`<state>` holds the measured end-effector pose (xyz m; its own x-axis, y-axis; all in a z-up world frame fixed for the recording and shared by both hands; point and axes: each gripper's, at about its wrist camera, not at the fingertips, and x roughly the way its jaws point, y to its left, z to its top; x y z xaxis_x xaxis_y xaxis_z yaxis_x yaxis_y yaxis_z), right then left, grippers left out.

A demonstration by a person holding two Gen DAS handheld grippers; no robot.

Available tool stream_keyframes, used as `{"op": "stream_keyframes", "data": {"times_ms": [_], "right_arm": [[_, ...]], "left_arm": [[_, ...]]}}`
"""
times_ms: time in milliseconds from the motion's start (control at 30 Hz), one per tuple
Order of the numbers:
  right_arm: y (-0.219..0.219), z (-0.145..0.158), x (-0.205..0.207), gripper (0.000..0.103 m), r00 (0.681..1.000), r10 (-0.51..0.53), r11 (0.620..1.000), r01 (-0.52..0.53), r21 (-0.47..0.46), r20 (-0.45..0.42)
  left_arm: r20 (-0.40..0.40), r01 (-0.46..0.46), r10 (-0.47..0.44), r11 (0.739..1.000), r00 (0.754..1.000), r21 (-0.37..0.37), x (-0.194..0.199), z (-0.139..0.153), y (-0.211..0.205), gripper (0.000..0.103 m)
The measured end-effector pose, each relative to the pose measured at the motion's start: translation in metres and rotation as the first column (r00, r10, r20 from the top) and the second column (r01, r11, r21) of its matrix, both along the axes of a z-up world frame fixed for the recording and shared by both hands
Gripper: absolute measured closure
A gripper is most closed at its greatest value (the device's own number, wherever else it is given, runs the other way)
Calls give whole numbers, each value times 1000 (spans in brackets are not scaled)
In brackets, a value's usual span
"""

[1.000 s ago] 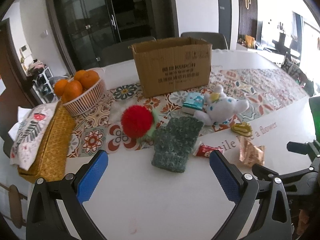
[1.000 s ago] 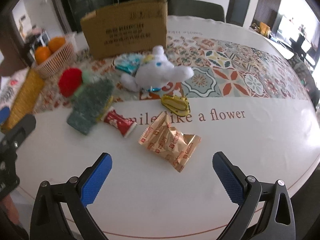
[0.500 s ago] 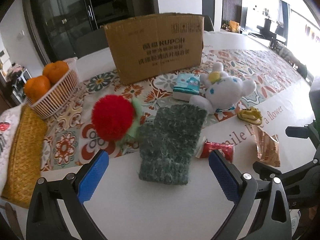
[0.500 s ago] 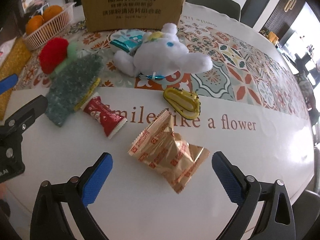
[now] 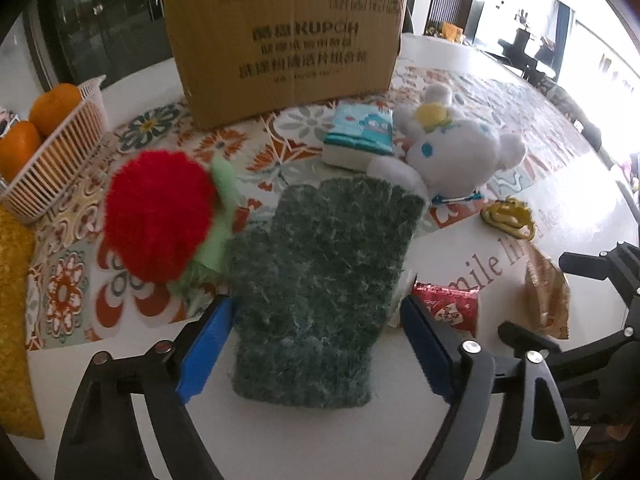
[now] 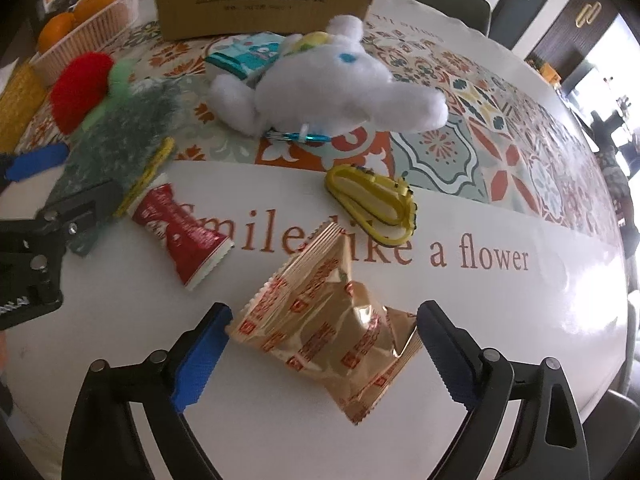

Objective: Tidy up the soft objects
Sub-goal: 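Grasp the green knit glove with the left tool while the right tool grasps the gold biscuit packet, then carry the glove and biscuit packet over the cardboard box and release both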

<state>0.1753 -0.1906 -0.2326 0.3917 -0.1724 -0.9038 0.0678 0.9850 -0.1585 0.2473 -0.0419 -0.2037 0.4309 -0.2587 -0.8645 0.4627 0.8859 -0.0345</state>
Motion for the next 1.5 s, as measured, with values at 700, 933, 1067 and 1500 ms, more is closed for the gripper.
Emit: {"op": "stream_keyframes", "data": {"times_ms": [700,933,1067,1500], "right_arm": [[-3,1,1,52,998,59,988,-62,142,23],[-6,12,-2,52,993,107,971,-114,212,44],[-8,26,-4,52,989,122,961,-138,238,79],[-10,86,-1,52,958,146,945,-209,252,247]], "left_arm": [[11,-50,50,998,999,-24,-12,13,5,75],[31,-103,104,994,994,-37,-28,33,5,79],[60,-120,123,991,991,-55,-35,49,4,79],[169,-142,162,982,972,-126,-39,112,7,80]]}}
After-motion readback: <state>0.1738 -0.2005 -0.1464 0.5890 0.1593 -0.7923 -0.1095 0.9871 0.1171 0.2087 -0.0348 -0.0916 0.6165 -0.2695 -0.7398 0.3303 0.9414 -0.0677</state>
